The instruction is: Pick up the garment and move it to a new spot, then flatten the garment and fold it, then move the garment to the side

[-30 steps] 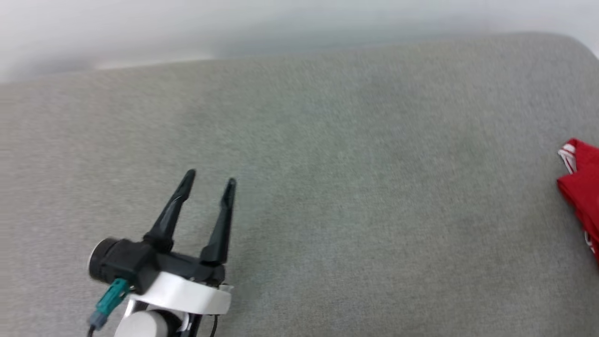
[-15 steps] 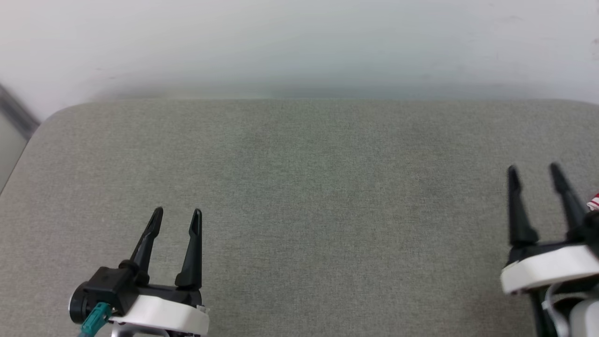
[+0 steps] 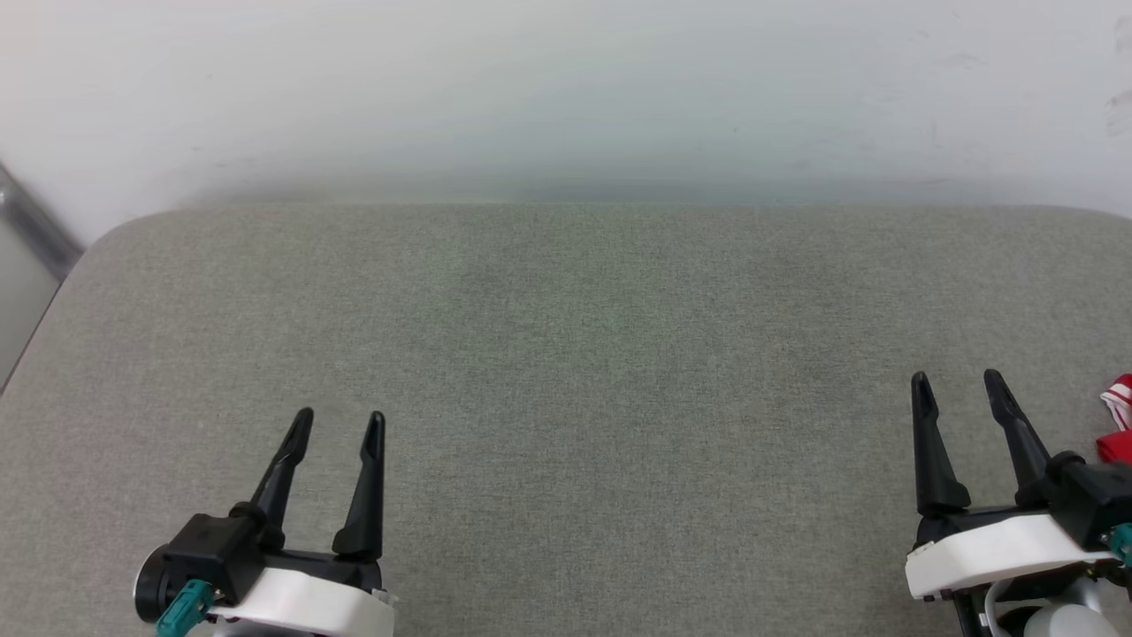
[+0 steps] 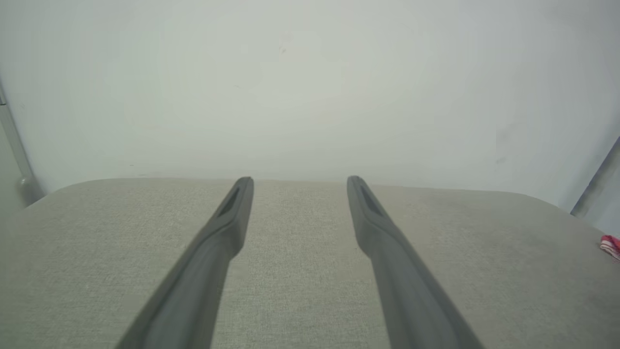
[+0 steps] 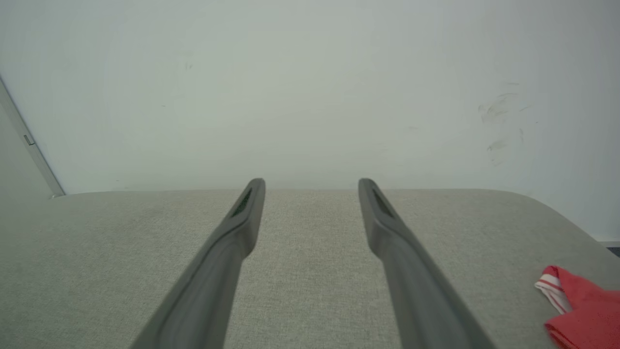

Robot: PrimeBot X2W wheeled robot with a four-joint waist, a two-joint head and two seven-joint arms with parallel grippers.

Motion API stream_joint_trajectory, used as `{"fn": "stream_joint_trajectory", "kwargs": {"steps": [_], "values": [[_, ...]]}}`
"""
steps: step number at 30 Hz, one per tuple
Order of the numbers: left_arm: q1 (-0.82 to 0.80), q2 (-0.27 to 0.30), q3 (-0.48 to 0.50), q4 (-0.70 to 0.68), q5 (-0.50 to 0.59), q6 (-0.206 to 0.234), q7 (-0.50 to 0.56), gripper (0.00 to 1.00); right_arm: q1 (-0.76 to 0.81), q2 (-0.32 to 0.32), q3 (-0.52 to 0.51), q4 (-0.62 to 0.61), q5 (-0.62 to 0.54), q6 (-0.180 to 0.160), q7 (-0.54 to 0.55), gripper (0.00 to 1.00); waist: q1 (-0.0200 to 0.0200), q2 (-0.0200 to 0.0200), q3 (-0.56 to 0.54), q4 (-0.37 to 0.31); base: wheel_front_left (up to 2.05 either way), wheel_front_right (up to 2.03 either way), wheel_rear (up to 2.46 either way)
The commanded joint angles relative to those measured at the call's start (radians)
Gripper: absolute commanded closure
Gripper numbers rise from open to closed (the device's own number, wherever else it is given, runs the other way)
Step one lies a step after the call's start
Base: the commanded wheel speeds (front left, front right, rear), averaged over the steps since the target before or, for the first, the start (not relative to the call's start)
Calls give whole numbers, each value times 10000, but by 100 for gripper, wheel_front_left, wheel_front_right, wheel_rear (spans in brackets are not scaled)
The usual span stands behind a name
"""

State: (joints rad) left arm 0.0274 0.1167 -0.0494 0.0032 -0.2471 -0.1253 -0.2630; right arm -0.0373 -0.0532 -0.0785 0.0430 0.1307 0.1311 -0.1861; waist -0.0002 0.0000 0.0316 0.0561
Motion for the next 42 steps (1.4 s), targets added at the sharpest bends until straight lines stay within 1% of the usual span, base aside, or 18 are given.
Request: {"fn": "stream_joint_trajectory", "kwargs": {"steps": [1,14,20,30,31,34,42], "values": [[10,-19,91,-61,-50,-20,-21,0,-79,49,39,120,93,-7,-106,0,2,0,-9,-24,0,0,0],[162,-150,109,-325,89,-50,-21,0,-280,49,35,433,284,-7,-287,0,2,0,-35,-114,0,0,0],[213,-158,115,-416,63,-52,-21,0,-298,50,-17,372,440,-7,-370,0,2,0,-17,-129,0,0,0],[215,-189,246,-474,113,-54,-21,0,-235,49,61,309,366,-7,-383,0,2,0,45,-87,0,0,0],[112,-177,243,-458,89,-38,0,100,-201,10,54,346,398,0,-347,100,2,0,49,-88,0,0,0],[198,-237,206,-183,59,-36,21,100,-45,12,57,627,422,0,-319,100,2,0,49,-88,0,0,0],[61,-191,242,29,-1563,-12,327,100,-158,14,-16,809,2009,0,75,100,2,0,28,-120,0,0,0]]}}
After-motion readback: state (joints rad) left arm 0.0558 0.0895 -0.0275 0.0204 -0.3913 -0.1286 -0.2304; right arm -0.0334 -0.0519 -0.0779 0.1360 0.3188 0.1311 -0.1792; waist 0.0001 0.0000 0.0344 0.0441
